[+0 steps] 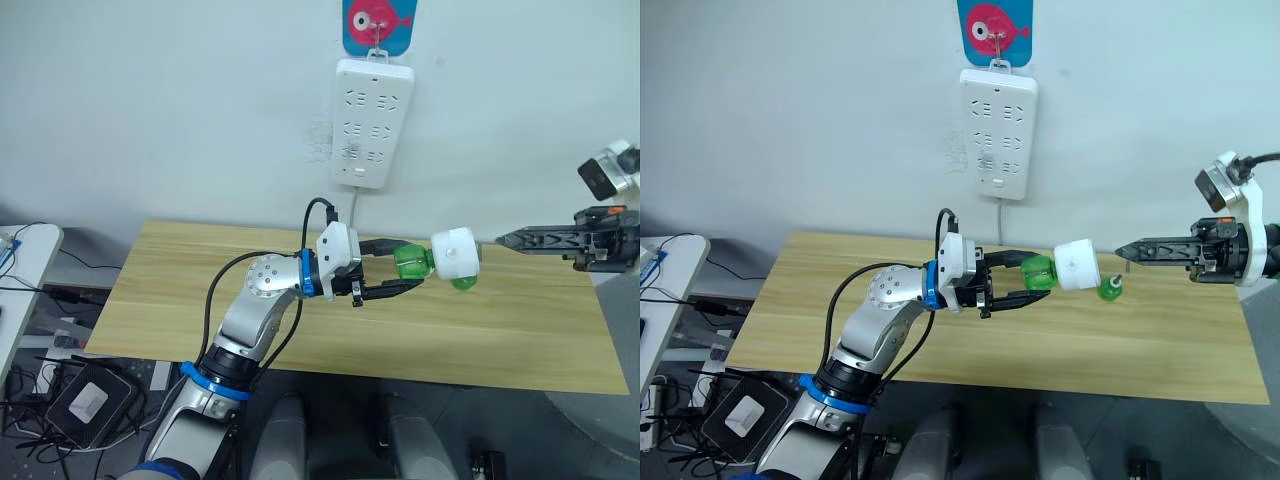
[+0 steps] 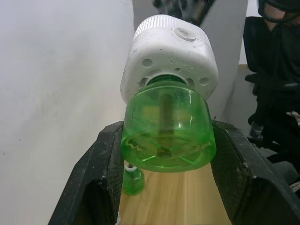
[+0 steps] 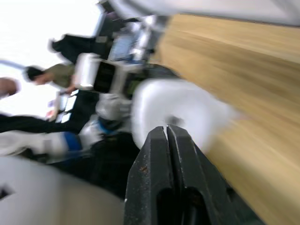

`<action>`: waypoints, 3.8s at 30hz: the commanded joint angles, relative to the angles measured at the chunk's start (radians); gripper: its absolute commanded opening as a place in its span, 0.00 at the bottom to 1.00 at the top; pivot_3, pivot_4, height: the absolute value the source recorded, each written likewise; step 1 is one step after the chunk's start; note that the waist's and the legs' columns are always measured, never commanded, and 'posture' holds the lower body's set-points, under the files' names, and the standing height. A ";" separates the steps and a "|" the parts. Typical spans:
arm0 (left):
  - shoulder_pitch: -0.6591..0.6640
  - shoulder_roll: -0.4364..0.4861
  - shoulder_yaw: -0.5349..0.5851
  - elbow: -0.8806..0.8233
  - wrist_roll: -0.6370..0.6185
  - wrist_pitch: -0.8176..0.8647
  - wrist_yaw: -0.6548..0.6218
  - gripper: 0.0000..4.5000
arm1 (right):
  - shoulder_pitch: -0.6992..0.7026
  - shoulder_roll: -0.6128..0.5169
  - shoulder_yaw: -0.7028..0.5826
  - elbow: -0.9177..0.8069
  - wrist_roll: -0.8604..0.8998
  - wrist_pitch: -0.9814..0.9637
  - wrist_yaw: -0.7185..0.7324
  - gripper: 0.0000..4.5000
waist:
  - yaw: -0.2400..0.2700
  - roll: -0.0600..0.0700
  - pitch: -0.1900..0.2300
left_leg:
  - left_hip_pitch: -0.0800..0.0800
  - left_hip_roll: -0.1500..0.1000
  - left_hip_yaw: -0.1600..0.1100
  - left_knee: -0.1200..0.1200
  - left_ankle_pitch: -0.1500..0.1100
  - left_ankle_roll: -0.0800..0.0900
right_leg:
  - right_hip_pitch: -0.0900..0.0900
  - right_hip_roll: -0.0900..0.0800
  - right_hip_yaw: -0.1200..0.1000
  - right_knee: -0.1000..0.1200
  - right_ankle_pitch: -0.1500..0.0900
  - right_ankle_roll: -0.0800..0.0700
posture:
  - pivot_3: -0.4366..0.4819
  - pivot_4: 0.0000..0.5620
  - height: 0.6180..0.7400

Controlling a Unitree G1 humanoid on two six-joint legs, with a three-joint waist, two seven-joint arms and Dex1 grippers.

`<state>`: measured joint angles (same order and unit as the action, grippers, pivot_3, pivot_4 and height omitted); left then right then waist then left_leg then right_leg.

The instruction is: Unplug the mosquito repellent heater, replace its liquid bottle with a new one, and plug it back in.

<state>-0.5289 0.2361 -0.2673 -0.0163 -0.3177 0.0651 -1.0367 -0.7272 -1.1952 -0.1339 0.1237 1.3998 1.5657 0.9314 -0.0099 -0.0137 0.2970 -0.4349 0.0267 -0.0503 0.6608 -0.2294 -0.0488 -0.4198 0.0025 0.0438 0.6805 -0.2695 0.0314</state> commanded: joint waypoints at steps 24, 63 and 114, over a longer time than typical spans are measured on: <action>0.004 -0.015 0.009 -0.096 -0.048 0.034 -0.011 0.50 | -0.099 0.163 -0.050 0.142 -0.158 0.001 -0.134 0.01 | 0.004 0.000 0.000 | 0.000 0.000 0.001 0.000 0.000 0.000 | 0.000 -0.001 0.000 0.000 0.000 0.000 | 0.48 0.50 1.00; -0.010 0.006 0.013 -0.043 -0.008 0.031 0.016 0.50 | -0.213 0.347 0.071 -0.024 -0.164 -0.144 -0.238 0.01 | -0.002 -0.001 0.001 | -0.001 0.000 0.000 0.000 0.000 0.000 | -0.001 0.000 0.000 0.000 0.000 0.000 | 0.49 0.53 1.00; 0.003 0.161 0.075 0.031 -0.026 -0.016 -0.075 0.50 | 0.181 0.064 0.077 -0.245 -0.666 -0.611 0.308 0.68 | -0.012 0.000 0.001 | 0.001 0.000 0.000 0.000 0.000 0.000 | 0.000 -0.001 0.000 0.001 0.000 0.000 | 0.48 0.48 1.00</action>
<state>-0.5220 0.3930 -0.2161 0.0226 -0.3450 0.0929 -1.0900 -0.5177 -1.1378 -0.0165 -0.0864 0.6920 0.9332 1.2289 -0.0214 -0.0140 0.2976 -0.4339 0.0276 -0.0504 0.6606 -0.2295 -0.0487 -0.4201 0.0023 0.0432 0.6815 -0.2693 0.0313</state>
